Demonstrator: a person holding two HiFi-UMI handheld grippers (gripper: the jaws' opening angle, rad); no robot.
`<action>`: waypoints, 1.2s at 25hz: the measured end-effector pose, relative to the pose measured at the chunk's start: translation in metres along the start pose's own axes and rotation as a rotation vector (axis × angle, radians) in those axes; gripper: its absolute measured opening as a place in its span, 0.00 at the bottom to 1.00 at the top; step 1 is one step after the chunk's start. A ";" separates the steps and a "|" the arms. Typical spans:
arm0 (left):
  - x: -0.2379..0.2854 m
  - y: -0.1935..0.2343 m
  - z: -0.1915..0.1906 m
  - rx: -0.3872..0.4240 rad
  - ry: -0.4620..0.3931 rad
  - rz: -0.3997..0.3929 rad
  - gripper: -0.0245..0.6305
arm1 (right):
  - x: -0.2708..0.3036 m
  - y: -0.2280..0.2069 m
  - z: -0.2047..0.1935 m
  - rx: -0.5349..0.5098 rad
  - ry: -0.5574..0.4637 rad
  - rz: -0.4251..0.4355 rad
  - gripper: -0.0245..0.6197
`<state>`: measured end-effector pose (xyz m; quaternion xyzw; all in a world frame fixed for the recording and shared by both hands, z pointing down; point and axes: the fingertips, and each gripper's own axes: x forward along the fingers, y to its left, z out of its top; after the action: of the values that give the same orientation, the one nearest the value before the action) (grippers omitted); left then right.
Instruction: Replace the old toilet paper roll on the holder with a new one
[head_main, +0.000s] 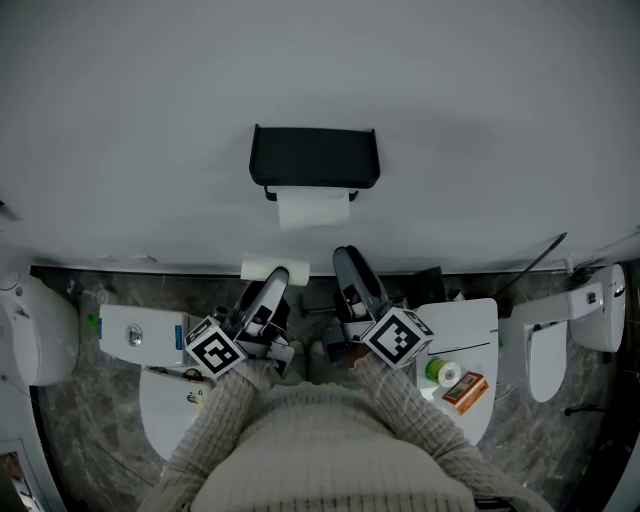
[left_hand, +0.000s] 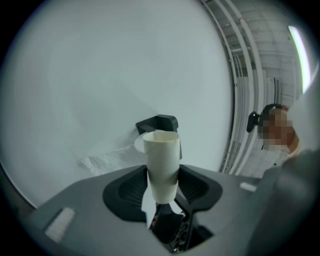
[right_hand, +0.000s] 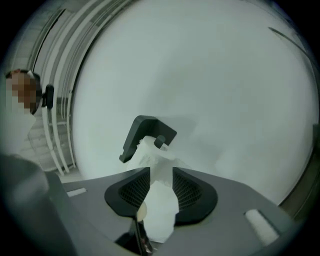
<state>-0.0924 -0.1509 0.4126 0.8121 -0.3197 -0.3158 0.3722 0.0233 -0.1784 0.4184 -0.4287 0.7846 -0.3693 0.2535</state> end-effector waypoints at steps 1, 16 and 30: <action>0.000 -0.002 -0.001 0.014 0.003 0.003 0.31 | -0.002 0.001 -0.001 -0.074 0.034 -0.005 0.20; -0.001 -0.004 -0.008 0.101 0.023 0.071 0.31 | -0.018 0.012 -0.012 -0.724 0.259 -0.015 0.04; 0.003 -0.003 -0.006 0.101 0.036 0.058 0.31 | -0.012 0.021 -0.017 -0.783 0.303 0.019 0.04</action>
<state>-0.0851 -0.1495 0.4119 0.8257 -0.3520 -0.2738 0.3456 0.0070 -0.1546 0.4130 -0.4264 0.8980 -0.0998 -0.0434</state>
